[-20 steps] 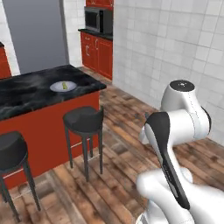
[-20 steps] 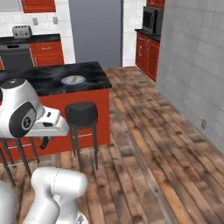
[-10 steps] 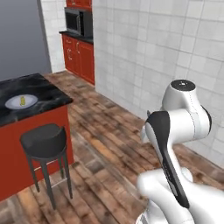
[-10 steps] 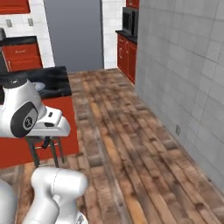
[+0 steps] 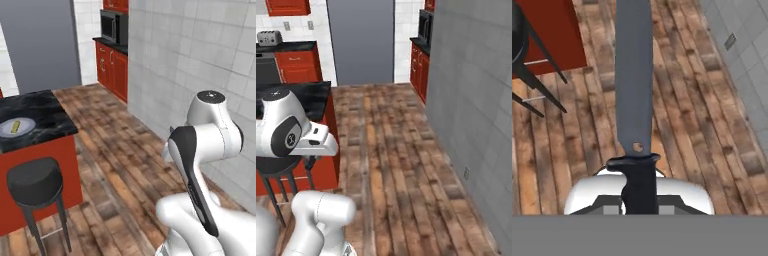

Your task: Retrieve the butter from the fridge and place it on a plate on the dining table. Then retrieve the butter knife by the fridge and place it near the plate.

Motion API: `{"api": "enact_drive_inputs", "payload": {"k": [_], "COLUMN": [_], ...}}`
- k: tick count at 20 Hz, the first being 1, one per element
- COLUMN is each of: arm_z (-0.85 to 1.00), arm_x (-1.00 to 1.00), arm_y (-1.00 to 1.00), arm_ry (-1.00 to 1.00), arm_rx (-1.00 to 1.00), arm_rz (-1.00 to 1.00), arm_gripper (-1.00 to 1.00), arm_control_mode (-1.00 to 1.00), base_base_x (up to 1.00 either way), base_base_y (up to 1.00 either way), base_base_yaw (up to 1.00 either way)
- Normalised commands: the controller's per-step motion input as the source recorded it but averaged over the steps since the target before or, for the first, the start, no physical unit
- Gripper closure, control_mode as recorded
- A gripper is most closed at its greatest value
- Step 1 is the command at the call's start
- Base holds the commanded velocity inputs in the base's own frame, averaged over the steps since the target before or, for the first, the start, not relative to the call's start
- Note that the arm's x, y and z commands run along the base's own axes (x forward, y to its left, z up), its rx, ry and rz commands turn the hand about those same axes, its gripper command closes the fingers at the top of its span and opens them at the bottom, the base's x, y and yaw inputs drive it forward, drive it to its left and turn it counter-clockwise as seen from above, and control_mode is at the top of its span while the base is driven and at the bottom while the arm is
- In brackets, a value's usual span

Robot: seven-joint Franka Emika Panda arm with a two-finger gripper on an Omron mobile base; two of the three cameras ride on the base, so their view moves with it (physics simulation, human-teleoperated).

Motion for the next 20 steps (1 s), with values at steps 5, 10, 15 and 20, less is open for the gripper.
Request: {"api": "enact_drive_inputs", "payload": {"k": [5,10,15,20], "arm_z": [0.0,0.0,0.0,0.0], "arm_x": [0.0,0.0,0.0,0.0], "arm_y": [0.0,0.0,0.0,0.0], "arm_ry": [0.0,0.0,0.0,0.0], "arm_rx": [0.0,0.0,0.0,0.0], "arm_rz": [0.0,0.0,0.0,0.0], "arm_gripper": [1.0,1.0,1.0,1.0], "arm_control_mode": [1.0,1.0,1.0,1.0], "base_base_x": [0.74,0.79,0.88,0.78], "base_base_y": [-0.16,-0.2,-0.23,-0.07], "base_base_yaw": [0.39,0.4,0.41,0.34]}}
